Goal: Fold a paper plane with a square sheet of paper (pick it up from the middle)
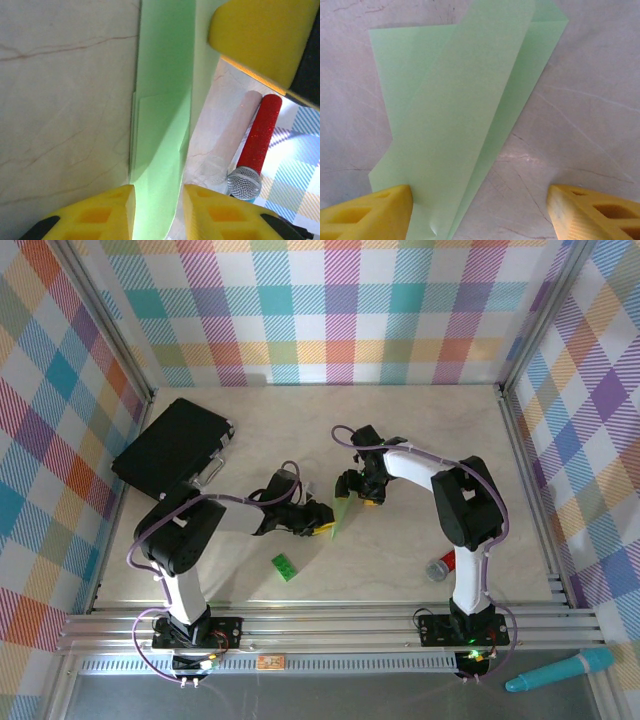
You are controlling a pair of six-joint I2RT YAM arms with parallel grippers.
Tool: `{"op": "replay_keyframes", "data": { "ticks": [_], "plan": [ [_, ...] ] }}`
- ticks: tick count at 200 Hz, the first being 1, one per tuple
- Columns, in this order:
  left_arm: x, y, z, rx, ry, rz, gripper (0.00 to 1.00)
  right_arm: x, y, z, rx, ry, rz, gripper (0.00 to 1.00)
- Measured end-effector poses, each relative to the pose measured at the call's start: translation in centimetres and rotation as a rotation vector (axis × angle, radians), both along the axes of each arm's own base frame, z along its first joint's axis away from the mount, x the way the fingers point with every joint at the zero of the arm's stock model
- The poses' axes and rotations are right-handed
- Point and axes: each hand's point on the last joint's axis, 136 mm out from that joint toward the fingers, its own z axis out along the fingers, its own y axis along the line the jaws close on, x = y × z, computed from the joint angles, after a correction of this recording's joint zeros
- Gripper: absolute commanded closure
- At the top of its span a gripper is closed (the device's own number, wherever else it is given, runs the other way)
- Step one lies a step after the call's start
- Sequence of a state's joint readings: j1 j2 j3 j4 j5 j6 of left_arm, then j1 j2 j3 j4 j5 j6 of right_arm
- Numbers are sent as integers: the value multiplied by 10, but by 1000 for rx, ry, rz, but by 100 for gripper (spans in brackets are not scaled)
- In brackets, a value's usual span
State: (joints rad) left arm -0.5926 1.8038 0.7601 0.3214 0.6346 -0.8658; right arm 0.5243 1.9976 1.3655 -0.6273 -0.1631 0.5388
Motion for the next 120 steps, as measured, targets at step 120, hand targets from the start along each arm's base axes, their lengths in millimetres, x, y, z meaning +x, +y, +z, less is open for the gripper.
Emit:
{"op": "replay_keyframes", "data": {
  "ticks": [120],
  "plan": [
    [-8,-9,4,109,-35,-67,65,0,0,-1,-5,6,-8,28]
  ]
}}
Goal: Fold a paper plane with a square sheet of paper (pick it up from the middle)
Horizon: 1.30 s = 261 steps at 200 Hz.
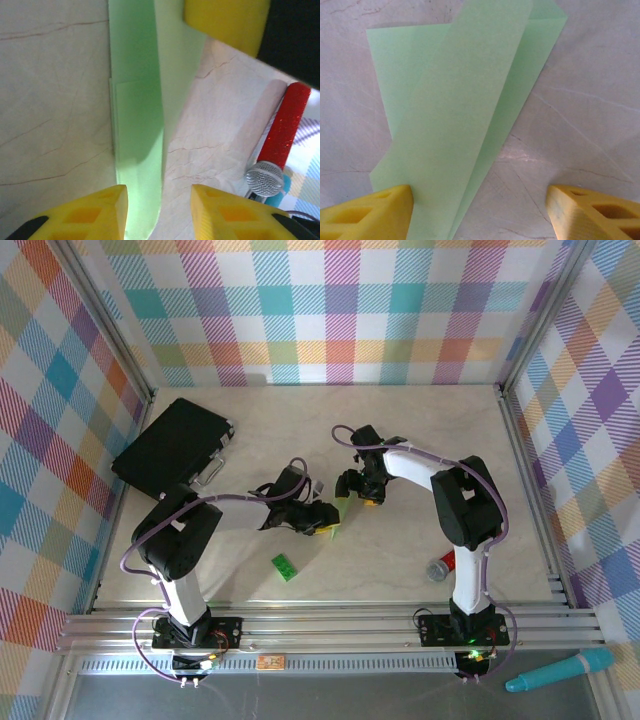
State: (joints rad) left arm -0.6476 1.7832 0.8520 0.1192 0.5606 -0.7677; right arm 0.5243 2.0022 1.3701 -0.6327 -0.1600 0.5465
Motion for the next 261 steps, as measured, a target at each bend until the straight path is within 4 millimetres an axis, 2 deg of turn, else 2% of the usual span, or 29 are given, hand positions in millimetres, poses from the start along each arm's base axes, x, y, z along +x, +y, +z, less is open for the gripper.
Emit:
{"op": "replay_keyframes", "data": {
  "ticks": [46,91,172,217,261],
  "plan": [
    [-4,9,-13,65,20,1,73,0,-1,-1,-4,3,-9,29],
    [-3,11,-15,89,20,1,79,0,-1,-1,-8,8,-19,30],
    [-3,11,-17,107,30,-8,80,0,-2,-2,-14,6,-21,32],
    [-3,12,-18,118,36,-15,80,-1,-1,6,27,-29,-18,30],
    [-2,12,-18,138,41,-28,80,-18,-5,17,62,-31,-9,30]
  ]
}}
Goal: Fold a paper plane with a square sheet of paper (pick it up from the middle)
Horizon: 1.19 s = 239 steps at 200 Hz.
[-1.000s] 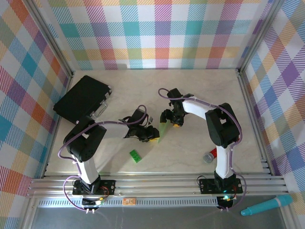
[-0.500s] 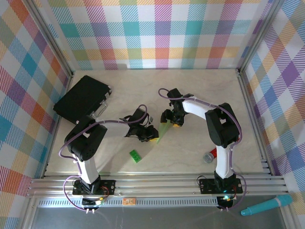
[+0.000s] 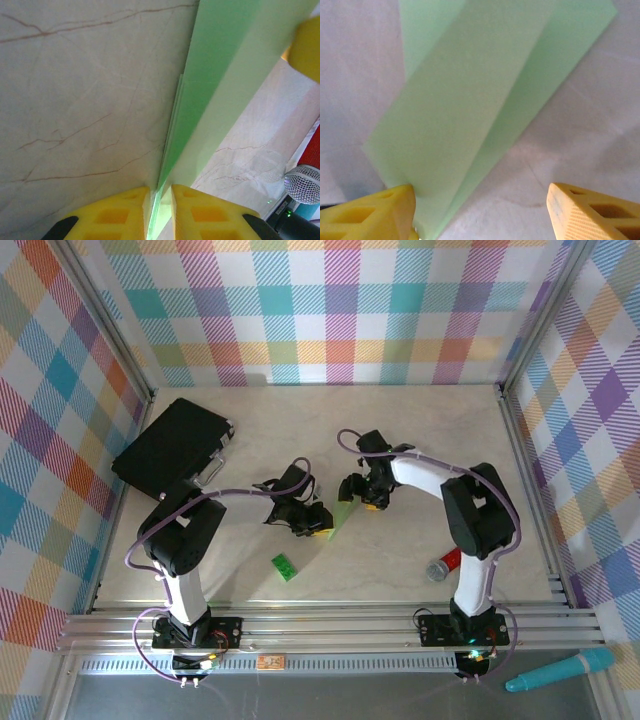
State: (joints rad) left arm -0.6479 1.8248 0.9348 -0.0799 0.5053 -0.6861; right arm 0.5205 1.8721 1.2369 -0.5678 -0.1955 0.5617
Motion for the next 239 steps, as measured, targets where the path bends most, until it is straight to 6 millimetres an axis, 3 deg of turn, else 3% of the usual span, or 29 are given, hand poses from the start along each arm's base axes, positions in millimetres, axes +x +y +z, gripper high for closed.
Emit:
{"op": "replay_keyframes", "data": {
  "ticks": [24,56,82,111,178,239],
  "plan": [
    [0,0,0,5,1,-2,80,-8,-1,21,41,-35,5,33],
    [0,0,-1,14,0,-9,80,-13,6,44,128,-85,20,53],
    [0,0,0,16,-4,-14,79,-15,16,48,194,-74,32,70],
    [0,0,-1,18,-6,-16,79,-14,28,43,242,-44,41,78],
    [0,0,-1,21,-1,-17,79,0,43,22,244,-9,54,81],
    [-1,0,-2,26,9,-20,79,8,39,7,190,-8,34,82]
  ]
}}
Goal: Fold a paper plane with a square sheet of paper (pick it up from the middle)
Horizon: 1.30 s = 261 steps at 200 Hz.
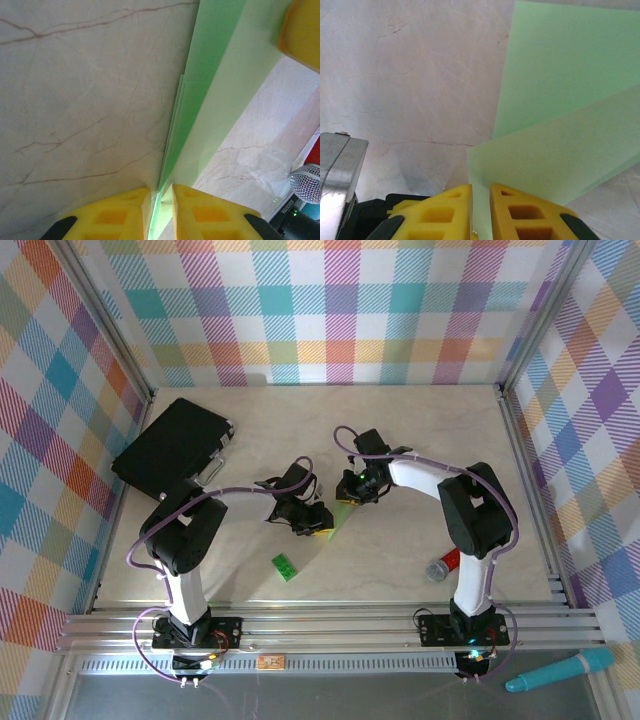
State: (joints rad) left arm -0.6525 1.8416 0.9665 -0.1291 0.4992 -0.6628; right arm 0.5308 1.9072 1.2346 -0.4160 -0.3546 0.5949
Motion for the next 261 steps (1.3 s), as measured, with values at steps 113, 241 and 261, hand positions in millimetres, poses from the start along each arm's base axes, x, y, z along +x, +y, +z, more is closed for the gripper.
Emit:
{"op": "replay_keyframes", "data": {
  "ticks": [113,241,261],
  "plan": [
    [-1,0,-2,12,15,-9,81,3,-6,-12,-44,2,-17,82],
    [-1,1,-2,20,16,-20,81,3,-14,-25,-67,23,-37,83],
    [-1,1,-2,21,18,-20,81,2,-15,-27,-67,29,-43,83]
  ]
}}
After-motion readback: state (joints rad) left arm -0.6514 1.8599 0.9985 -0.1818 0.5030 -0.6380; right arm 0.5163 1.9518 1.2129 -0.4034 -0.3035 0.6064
